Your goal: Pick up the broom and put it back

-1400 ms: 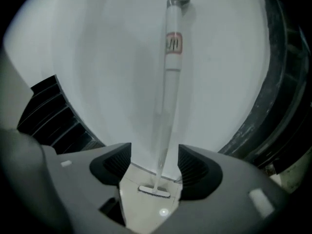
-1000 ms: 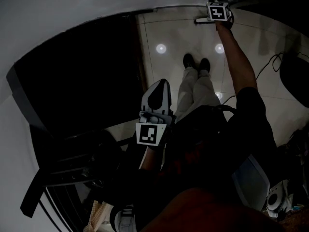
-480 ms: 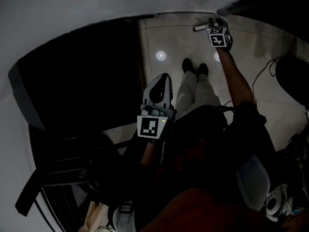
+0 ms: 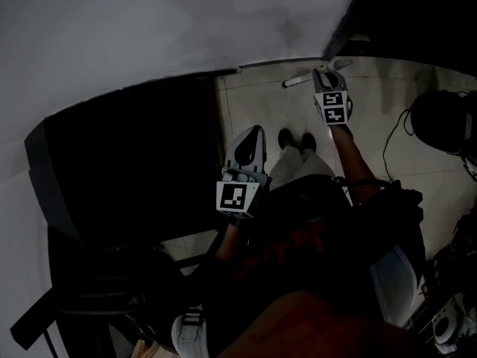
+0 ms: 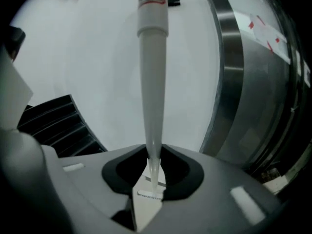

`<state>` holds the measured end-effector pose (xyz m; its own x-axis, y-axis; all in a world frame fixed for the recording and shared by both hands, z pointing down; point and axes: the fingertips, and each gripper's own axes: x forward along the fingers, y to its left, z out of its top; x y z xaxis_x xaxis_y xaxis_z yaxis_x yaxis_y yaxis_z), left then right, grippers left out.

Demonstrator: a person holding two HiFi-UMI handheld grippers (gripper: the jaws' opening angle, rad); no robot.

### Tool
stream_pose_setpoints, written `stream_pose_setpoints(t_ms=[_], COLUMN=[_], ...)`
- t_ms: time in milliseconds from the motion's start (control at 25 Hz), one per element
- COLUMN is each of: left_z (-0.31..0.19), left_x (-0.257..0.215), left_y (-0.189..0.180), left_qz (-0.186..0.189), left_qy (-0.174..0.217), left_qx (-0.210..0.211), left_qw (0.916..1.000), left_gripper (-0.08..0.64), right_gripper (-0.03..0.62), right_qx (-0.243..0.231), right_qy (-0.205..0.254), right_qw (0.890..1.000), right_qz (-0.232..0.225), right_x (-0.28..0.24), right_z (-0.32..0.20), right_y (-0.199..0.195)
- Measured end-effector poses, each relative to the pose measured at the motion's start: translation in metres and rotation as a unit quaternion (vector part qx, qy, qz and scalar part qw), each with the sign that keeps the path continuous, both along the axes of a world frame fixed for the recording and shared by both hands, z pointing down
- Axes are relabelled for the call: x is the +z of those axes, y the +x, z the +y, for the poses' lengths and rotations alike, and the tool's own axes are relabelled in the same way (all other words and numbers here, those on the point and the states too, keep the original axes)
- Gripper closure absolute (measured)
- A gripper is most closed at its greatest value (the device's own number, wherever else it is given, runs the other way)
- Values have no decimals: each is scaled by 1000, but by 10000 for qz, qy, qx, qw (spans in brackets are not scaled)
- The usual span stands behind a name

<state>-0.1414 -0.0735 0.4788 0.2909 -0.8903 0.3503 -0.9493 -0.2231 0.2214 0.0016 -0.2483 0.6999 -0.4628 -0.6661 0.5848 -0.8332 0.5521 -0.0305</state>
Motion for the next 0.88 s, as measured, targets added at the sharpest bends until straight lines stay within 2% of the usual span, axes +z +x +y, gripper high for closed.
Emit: stream_pose_setpoints(t_ms=[120,240,320,400,480,680,880], left_z=[12,27,21,-1,-15,-16,-14], left_x=[-11,-20,-36,-59,-81,-107,-116], left_y=[-2,-18,-22,-15,-5,6,19], left_qz=[-11,298,461,254,159,269,221], left_qy=[70,179,521,969,1219,1367,1360], left_qx=[27,-118,-151,44,184,-108,64], left_qw=[10000,9993,9975,9950,9922,9902,9904], left_gripper=[555,555,555,555,555,555,555], right_gripper=[506,506,506,506,506,506,505], right_qx=[-45,-4,4,-98,-136,-204,-149], right_qy=[253,487,663,885,1015,1275,1598], right_qw=[9995,9980,9966,9944,9924,9868,9777], right_qz=[-169,-391,-479,-566,-684,-973,-1356], right_x=[-59,-109,-136,-161,-180,-226,-270], right_z=[22,45,55,62,75,108,137], right_y=[-2,-4,0,2,4,15,35])
